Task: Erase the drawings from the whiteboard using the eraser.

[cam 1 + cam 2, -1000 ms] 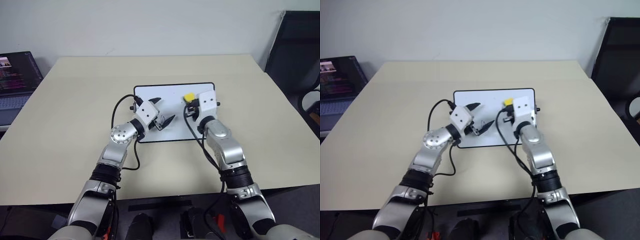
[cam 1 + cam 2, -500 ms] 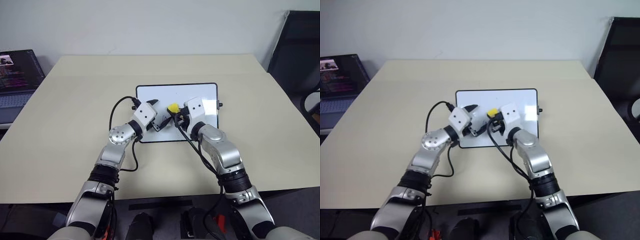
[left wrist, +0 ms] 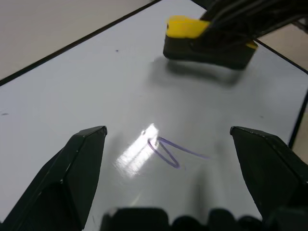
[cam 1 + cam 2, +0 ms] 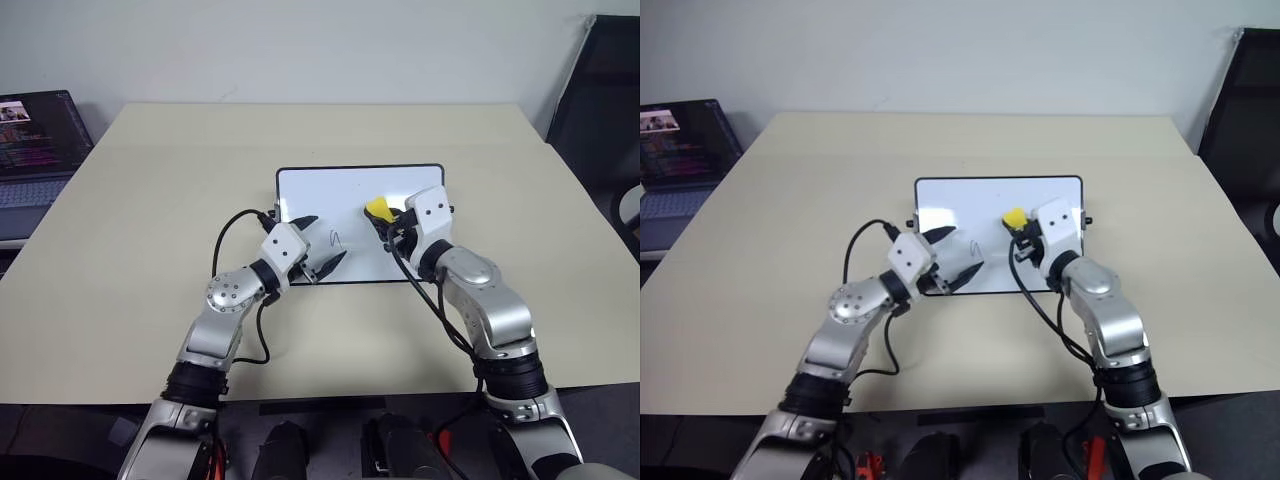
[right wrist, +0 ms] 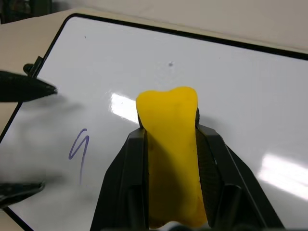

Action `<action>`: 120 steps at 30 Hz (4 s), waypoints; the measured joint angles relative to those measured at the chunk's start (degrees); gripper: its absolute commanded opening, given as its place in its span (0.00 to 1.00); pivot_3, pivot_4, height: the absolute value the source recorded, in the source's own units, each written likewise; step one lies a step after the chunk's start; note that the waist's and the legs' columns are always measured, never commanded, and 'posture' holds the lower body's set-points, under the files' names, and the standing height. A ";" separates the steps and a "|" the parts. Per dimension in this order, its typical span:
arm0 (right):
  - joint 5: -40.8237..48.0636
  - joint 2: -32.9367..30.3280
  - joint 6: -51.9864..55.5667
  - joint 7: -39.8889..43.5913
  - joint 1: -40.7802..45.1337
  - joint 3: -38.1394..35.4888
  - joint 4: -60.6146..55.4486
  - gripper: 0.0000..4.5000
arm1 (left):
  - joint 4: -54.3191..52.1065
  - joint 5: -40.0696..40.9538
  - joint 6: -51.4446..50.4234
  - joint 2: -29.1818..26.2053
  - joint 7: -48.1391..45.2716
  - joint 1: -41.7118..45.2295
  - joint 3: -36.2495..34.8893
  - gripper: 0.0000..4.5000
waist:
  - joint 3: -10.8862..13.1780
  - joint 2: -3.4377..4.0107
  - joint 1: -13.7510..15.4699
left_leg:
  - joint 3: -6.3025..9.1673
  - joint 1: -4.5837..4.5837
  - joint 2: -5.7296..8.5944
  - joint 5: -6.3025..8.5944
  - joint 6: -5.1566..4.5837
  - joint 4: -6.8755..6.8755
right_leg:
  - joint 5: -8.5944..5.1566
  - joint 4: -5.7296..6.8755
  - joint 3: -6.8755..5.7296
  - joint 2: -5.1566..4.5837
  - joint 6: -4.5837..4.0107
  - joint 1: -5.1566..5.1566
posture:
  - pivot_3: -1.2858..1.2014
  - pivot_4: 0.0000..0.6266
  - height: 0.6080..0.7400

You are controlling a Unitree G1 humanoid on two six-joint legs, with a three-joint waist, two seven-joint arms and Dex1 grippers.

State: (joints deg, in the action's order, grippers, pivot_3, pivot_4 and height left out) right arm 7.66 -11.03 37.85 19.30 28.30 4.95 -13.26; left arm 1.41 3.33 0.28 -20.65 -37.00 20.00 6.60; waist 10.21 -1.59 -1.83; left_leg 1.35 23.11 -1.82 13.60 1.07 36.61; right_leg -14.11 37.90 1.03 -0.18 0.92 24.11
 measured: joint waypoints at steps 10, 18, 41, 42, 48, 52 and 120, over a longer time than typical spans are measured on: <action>0.80 -2.09 1.11 3.75 -0.31 2.28 -3.32 0.23 | -13.06 1.10 -9.25 -2.39 1.22 -10.25 -0.26 1.00 | 0.04 0.01 0.03 | -0.02 -0.07 0.01 -0.01 -0.01 0.04 | -0.01 0.00 0.02 0.01 -0.01 -0.05 | 0.52 0.24 1.00; 0.09 1.28 -4.02 4.54 2.51 7.35 2.10 0.23 | -15.01 -0.04 -11.19 -3.89 3.90 -13.51 -1.10 1.00 | 0.06 0.03 0.03 | -0.01 -0.08 -0.01 -0.01 -0.01 0.02 | -0.03 0.00 0.00 0.03 -0.03 -0.04 | 0.52 0.24 1.00; -11.02 -1.26 -12.79 6.54 6.59 14.36 16.58 0.23 | -12.95 -0.56 -12.45 -3.98 7.30 -8.89 -2.39 1.00 | 0.05 0.03 0.46 | 0.01 -0.10 0.03 -0.01 0.00 0.15 | -0.02 0.07 -0.04 -0.02 -0.04 -0.12 | 0.52 0.24 1.00; -11.04 -2.36 -12.51 7.32 5.21 14.41 15.16 0.23 | -12.70 -0.56 -12.45 -3.99 7.39 -8.78 -2.41 1.00 | 0.04 0.02 0.47 | 0.00 -0.10 0.04 -0.01 0.00 0.17 | -0.02 0.07 -0.02 -0.04 -0.03 -0.13 | 0.52 0.24 1.00; -11.04 -7.54 -9.19 11.30 -2.46 14.94 7.14 0.23 | -12.06 -0.47 -12.38 -4.21 7.48 -8.30 -2.57 1.00 | 0.04 0.02 0.36 | 0.03 -0.25 0.03 -0.01 0.00 0.22 | -0.01 0.09 -0.04 -0.03 -0.03 -0.29 | 0.52 0.24 1.00; -11.05 -9.19 -8.19 12.16 -3.73 14.91 5.72 0.23 | -11.82 -0.48 -12.18 -4.23 7.51 -8.30 -2.56 1.00 | 0.04 0.02 0.29 | 0.03 -0.38 0.03 -0.01 -0.01 0.29 | 0.00 0.10 -0.04 -0.02 -0.04 -0.41 | 0.52 0.24 1.00; -4.18 -11.20 0.11 7.66 -0.28 -4.75 -2.68 0.23 | -6.12 12.95 -11.43 1.01 -8.40 3.19 0.27 1.00 | 0.09 0.01 0.50 | 0.02 -0.16 0.06 -0.06 -0.07 0.23 | 0.08 0.00 -0.05 0.00 -0.08 -0.29 | 0.52 0.24 1.00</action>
State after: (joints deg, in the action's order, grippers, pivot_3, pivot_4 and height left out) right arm 3.48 -22.23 37.96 26.96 28.01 0.21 -15.94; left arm -4.72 16.27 -11.16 -19.64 -45.40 23.20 6.88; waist 10.29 -1.58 -1.33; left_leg 1.36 22.95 -1.75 13.53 1.00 36.85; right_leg -14.03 37.90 0.98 -0.18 0.84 23.82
